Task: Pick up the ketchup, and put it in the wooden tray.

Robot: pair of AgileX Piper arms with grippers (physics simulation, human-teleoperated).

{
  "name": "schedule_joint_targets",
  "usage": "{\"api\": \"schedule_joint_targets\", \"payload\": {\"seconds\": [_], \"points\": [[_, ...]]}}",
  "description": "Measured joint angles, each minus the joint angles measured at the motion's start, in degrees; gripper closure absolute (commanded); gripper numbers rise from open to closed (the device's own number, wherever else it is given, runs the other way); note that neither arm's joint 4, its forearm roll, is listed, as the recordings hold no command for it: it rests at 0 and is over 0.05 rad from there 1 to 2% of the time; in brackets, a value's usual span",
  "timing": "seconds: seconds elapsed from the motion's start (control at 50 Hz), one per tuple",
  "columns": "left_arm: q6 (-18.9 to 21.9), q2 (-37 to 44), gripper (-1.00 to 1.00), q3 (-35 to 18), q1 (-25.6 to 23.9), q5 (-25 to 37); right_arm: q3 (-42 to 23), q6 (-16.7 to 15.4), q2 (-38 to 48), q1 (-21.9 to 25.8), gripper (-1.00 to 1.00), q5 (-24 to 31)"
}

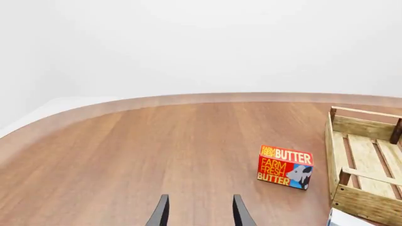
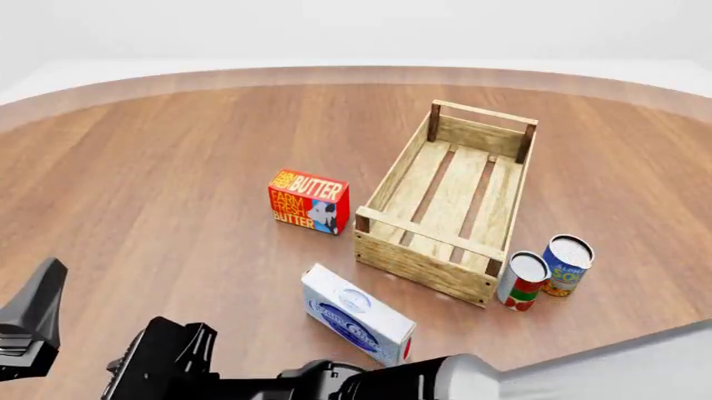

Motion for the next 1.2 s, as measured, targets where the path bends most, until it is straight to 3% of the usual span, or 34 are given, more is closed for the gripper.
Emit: {"api": "schedule_joint_targets", "payload": {"seconds": [1.2], "points": [[0.0, 0.0, -1.0, 0.0, 0.0, 0.0, -7.7, 2.2, 15.9, 1.8, -1.0, -3.7]]}}
